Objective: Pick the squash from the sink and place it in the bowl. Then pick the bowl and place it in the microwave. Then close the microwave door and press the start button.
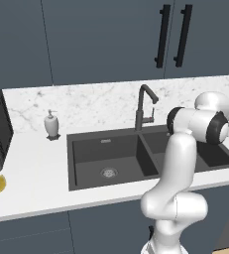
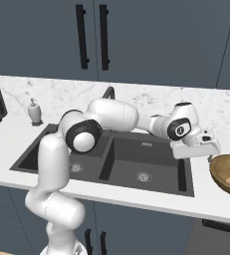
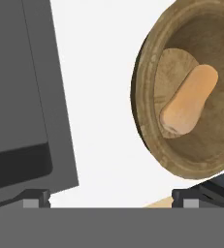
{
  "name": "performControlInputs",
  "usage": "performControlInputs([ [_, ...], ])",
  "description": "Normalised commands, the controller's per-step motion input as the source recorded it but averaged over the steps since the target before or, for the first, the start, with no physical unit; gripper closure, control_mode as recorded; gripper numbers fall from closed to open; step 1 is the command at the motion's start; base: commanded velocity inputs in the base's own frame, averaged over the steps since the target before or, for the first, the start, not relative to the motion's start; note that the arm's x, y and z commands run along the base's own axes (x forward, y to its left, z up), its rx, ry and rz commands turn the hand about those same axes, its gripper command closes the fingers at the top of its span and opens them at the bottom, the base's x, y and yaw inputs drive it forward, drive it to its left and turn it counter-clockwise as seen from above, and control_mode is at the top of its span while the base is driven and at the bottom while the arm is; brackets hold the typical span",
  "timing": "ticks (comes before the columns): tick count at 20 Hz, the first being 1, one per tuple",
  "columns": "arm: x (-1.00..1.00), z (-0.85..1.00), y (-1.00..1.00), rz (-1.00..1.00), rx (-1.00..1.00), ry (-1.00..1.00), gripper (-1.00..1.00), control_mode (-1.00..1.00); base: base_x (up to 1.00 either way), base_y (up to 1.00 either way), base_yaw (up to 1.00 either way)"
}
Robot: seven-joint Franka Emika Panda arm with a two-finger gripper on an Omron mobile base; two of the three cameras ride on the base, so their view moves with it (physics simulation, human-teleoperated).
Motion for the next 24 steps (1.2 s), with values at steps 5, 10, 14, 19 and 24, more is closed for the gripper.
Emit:
performControlInputs([
  [5,0.29,-0.17,-0.37,-0.01,0.05,0.0,-1.0,-1.0,0.0,0.0,0.0],
  [10,0.34,-0.56,-0.01,-0.01,0.0,0.02,-1.0,-1.0,0.0,0.0,0.0],
  [14,0.06,-0.5,0.11,0.0,0.0,0.0,-1.0,-1.0,0.0,0.0,0.0],
  [19,0.0,-0.16,0.0,0.0,0.0,-0.1,-1.0,-1.0,0.0,0.0,0.0],
  [24,0.0,-0.28,0.0,0.0,0.0,-0.15,-1.0,-1.0,0.0,0.0,0.0],
])
